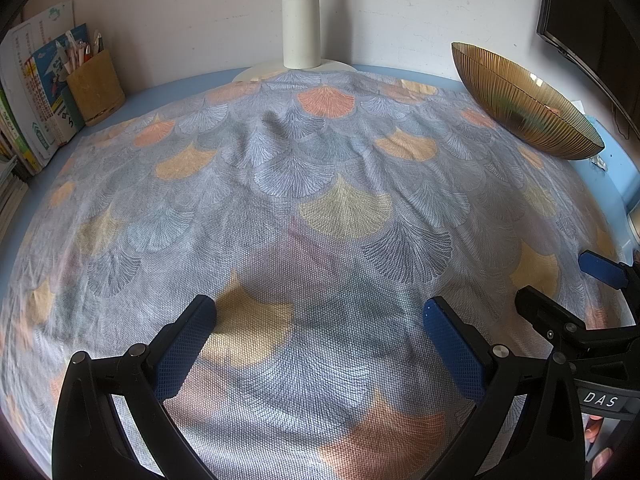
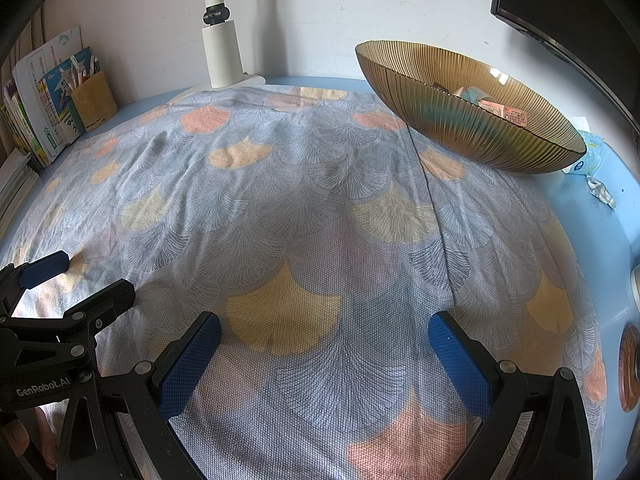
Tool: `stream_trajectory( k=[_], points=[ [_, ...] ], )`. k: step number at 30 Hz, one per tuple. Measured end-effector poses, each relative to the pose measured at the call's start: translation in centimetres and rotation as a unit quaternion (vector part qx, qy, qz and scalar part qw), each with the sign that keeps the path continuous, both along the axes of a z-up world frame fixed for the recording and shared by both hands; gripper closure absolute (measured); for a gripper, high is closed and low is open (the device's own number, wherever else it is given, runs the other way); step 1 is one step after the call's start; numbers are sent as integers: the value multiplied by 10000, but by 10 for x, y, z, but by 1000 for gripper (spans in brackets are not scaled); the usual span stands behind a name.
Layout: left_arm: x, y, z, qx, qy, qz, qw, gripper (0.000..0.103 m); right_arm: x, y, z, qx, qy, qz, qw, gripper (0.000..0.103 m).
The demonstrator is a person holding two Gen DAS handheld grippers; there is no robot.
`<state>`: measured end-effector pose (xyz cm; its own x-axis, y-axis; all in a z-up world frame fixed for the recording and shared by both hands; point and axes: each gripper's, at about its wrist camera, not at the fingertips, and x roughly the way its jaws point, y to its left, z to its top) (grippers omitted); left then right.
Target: Organize rigid objects
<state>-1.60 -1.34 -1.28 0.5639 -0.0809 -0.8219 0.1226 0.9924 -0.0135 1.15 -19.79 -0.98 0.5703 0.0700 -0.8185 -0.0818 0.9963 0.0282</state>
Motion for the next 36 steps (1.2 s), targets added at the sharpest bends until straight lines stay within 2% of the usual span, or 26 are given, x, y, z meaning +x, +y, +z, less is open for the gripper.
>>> stream_trajectory(
  k=[36],
  points=[
    [0,0,0,0,0,0,10000,0,0,0,0,-1,-1,2,10000,0]
  ],
)
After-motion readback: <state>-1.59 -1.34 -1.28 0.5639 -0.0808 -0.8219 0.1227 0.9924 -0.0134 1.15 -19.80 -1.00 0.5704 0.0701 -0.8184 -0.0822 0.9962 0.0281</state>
